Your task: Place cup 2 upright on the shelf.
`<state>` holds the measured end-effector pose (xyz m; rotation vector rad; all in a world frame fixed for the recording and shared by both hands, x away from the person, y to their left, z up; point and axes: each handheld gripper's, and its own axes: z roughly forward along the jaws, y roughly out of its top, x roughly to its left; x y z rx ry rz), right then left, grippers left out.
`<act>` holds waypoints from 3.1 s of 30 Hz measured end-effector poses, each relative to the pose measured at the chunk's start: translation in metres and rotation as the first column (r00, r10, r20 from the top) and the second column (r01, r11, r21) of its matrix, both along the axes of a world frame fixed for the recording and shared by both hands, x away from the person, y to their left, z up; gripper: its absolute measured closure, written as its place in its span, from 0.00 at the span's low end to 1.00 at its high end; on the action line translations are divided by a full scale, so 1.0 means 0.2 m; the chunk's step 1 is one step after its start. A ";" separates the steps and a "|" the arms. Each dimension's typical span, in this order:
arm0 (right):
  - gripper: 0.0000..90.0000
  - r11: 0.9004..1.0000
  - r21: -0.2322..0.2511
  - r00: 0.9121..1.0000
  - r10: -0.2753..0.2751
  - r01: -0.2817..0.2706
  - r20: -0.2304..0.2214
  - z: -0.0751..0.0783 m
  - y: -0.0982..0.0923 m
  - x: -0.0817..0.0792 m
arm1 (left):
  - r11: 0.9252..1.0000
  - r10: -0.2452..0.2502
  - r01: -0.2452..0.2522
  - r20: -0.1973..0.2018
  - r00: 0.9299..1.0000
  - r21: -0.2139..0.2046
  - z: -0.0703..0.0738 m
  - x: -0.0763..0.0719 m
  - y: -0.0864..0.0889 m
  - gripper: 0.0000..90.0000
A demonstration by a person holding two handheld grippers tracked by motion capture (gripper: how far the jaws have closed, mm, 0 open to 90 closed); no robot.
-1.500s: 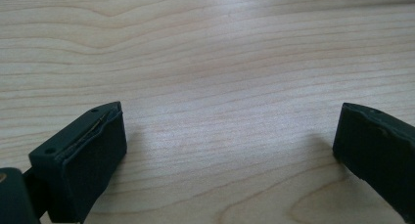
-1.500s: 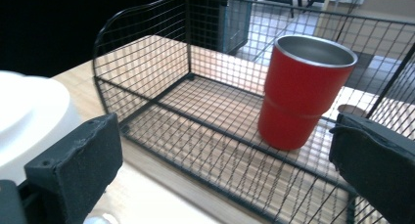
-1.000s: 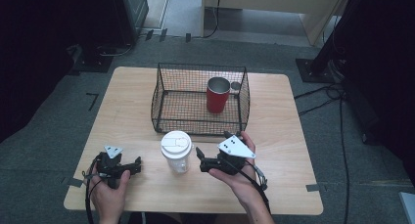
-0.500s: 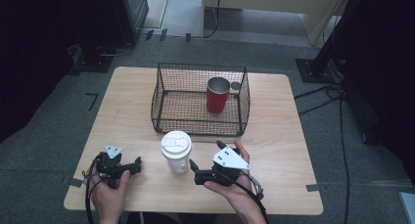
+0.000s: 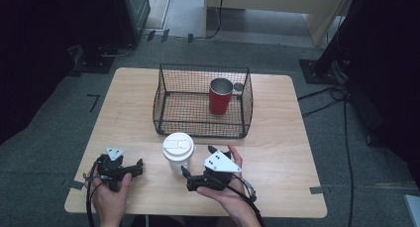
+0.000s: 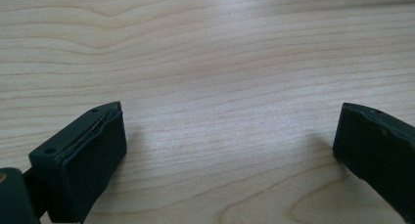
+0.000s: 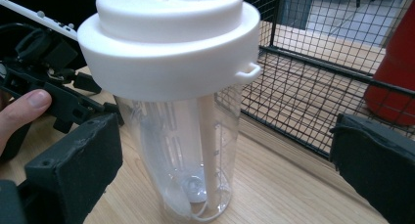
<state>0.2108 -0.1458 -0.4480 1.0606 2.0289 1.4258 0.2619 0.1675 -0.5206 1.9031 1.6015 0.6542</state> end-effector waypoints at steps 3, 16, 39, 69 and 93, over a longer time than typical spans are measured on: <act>0.00 1.000 0.002 1.000 0.007 -0.007 -0.005 -0.01 0.02 0.01 | 1.000 0.001 -0.001 0.000 1.000 0.000 0.00 0.00 0.00 0.00; 0.00 1.000 -0.010 1.000 0.025 -0.025 0.001 -0.01 0.11 0.07 | 1.000 0.000 0.000 0.000 1.000 -0.001 0.00 0.00 0.00 0.00; 0.17 0.998 -0.041 0.998 0.042 -0.039 0.056 -0.04 0.23 0.11 | 1.000 0.000 0.000 0.000 1.000 0.000 0.00 0.00 0.00 0.00; 0.18 1.000 -0.003 0.990 0.013 -0.013 0.140 0.09 0.20 0.10 | 1.000 0.000 0.000 0.000 1.000 0.000 0.00 0.00 0.00 0.00; 0.18 1.000 0.018 0.979 -0.002 -0.002 0.205 0.28 0.21 0.17 | 1.000 -0.001 0.001 -0.003 1.000 0.001 0.00 0.00 0.00 0.00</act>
